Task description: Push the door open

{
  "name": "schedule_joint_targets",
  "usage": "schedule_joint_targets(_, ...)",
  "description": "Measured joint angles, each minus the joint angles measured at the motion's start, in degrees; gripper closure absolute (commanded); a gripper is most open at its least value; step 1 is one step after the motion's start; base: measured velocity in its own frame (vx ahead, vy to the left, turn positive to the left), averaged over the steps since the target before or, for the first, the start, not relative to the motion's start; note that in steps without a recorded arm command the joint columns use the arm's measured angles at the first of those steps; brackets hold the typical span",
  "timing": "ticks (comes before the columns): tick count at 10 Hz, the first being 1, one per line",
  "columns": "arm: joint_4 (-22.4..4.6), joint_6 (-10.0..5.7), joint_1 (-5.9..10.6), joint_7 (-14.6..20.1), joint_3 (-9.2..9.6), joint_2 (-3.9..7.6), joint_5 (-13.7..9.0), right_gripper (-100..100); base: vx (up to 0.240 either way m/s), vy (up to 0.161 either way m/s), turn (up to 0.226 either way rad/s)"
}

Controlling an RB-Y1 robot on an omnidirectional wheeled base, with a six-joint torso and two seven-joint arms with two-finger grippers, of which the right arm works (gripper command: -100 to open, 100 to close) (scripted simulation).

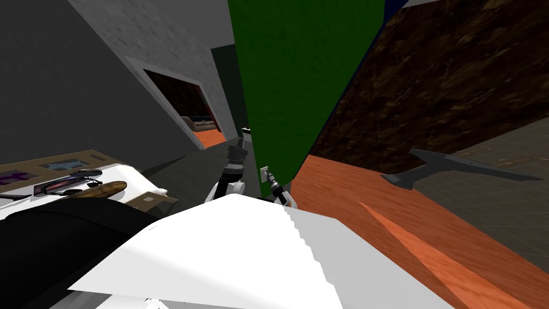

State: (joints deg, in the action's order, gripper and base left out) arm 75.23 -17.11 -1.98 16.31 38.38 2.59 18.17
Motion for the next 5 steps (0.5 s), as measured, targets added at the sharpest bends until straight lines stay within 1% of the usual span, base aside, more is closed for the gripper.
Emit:
schedule_joint_targets(1, -0.17, -0.26, 0.0, -0.37, -0.25, -0.12, -0.08, 100, 0.137, 0.181, -0.174)
schedule_joint_targets(2, 0.32, -0.16, -0.35, -0.71, -0.24, -0.17, -0.11, 100, 0.116, 0.181, -0.241)
schedule_joint_targets(5, 0.73, -0.07, -1.17, -1.99, -0.67, -1.28, -0.26, 100, 0.102, 0.201, -0.238)
